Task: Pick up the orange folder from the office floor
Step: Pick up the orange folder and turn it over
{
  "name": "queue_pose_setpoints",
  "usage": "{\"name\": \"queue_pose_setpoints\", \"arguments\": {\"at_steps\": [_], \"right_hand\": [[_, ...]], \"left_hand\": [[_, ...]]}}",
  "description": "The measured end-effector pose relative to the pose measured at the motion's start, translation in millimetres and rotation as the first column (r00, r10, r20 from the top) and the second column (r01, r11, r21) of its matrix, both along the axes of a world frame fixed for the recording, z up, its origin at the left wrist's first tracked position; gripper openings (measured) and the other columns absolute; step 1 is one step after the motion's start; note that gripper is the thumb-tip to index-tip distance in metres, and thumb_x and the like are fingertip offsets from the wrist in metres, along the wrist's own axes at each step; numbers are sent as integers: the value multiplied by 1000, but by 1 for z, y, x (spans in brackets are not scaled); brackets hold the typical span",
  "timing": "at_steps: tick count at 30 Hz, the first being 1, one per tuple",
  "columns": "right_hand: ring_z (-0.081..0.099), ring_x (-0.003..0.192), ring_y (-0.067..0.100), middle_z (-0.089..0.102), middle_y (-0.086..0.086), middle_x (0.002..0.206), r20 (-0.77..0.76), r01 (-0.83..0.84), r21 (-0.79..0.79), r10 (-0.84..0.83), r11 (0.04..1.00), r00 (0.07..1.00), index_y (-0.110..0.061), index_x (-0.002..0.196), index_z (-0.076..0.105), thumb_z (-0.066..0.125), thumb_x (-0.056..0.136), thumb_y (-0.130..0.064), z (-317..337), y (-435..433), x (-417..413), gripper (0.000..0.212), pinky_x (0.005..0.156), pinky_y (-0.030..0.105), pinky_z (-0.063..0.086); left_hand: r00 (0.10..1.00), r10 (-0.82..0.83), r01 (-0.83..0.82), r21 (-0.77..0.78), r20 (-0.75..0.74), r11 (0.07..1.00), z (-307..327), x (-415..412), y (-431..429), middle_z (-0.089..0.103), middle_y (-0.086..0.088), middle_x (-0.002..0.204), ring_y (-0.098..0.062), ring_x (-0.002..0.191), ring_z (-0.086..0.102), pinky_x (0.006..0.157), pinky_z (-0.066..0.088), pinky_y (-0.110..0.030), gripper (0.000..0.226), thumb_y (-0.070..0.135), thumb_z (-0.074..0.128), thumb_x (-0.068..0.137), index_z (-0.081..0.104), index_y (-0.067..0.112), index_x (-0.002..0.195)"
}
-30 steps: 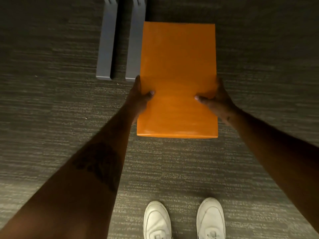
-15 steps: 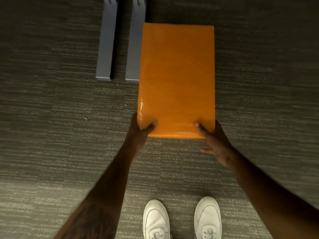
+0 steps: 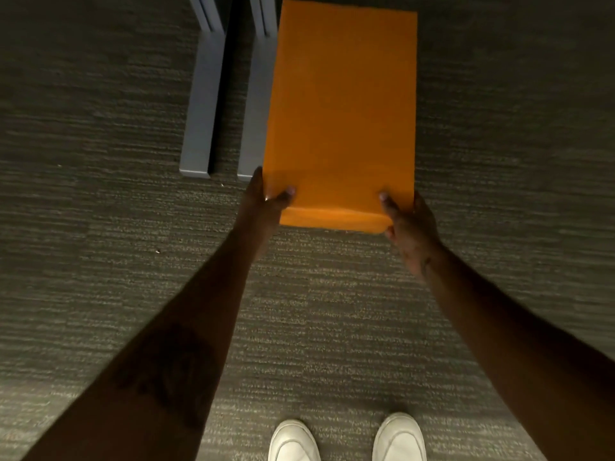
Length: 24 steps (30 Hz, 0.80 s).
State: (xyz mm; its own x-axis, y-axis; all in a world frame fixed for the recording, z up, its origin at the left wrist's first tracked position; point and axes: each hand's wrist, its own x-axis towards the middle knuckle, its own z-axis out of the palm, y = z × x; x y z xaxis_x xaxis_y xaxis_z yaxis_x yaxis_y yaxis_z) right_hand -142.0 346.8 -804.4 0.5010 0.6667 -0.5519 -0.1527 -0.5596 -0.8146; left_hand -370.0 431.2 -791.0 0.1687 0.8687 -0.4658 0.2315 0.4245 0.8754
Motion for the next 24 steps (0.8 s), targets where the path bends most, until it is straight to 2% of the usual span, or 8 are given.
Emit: {"name": "queue_pose_setpoints", "arguments": {"at_steps": [4, 9, 14, 16, 18, 20, 23, 24], "right_hand": [[57, 100, 8, 61, -19, 105, -3, 21, 2, -21, 1000, 1000, -27, 127, 58, 69, 88, -43, 0, 39, 7, 44, 82, 32, 49], [53, 93, 3, 57, -23, 99, -9, 43, -11, -43, 999, 999, -32, 114, 58, 66, 90, -43, -9, 68, 4, 27, 92, 38, 49], [57, 117, 22, 61, -3, 129, 83, -12, -2, 12, 1000, 996, -22, 133, 54, 63, 90, -48, -15, 74, 4, 51, 92, 40, 48], [56, 117, 24, 61, -1, 130, 84, -18, -1, 18, 1000, 996, -20, 133, 53, 64, 89, -49, -13, 74, 4, 54, 93, 42, 49], [56, 116, 23, 60, -1, 130, 91, -29, -18, 30, 999, 995, -20, 133, 53, 64, 88, -51, -12, 75, 5, 56, 95, 45, 50], [55, 114, 21, 59, -1, 131, 85, -48, -38, 51, 998, 995, -21, 134, 51, 63, 87, -56, -9, 73, 7, 59, 90, 41, 50], [57, 95, 16, 58, 6, 134, 97, -79, -95, 88, 992, 991, -20, 136, 45, 59, 85, -64, -3, 64, 7, 69, 70, 30, 45], [57, 95, 17, 55, 9, 138, 151, -90, -139, 111, 986, 982, -18, 140, 40, 56, 87, -65, -1, 58, 7, 73, 70, 31, 45]], "left_hand": [[1000, 5, -5, -14, -19, 1000, -1, 9, 38, 60, 6, 103, -7, 87, 58, 65, 46, -23, 30, 13, 61, 95, 49, 21, 121], [996, -32, 33, 12, -80, 999, -9, 9, 67, 59, -6, 122, -14, 94, 58, 67, 43, -25, 36, 12, 57, 97, 47, 18, 131], [986, -51, 53, 9, -159, 999, -18, 10, 77, 59, -12, 130, -25, 110, 59, 81, 51, -36, 48, 20, 60, 93, 45, 17, 138], [986, -34, 35, 1, -164, 999, -27, 7, 82, 58, -8, 135, -27, 118, 58, 96, 51, -49, 60, 30, 64, 85, 44, 22, 141], [985, -23, 27, 22, -173, 999, -37, 6, 84, 60, -8, 131, -27, 115, 60, 96, 51, -54, 59, 30, 65, 82, 47, 22, 138], [980, 14, -7, 38, -199, 999, -27, 8, 76, 60, -9, 133, -28, 118, 60, 99, 50, -54, 63, 34, 66, 81, 47, 20, 139], [951, 63, -53, 41, -302, 998, -16, 7, 52, 45, -10, 151, -30, 133, 48, 106, 44, -51, 86, 46, 70, 84, 26, 19, 153], [939, 46, -39, 28, -340, 999, -11, 7, 41, 41, -12, 154, -32, 136, 45, 107, 43, -52, 91, 48, 69, 84, 20, 19, 155]]}}
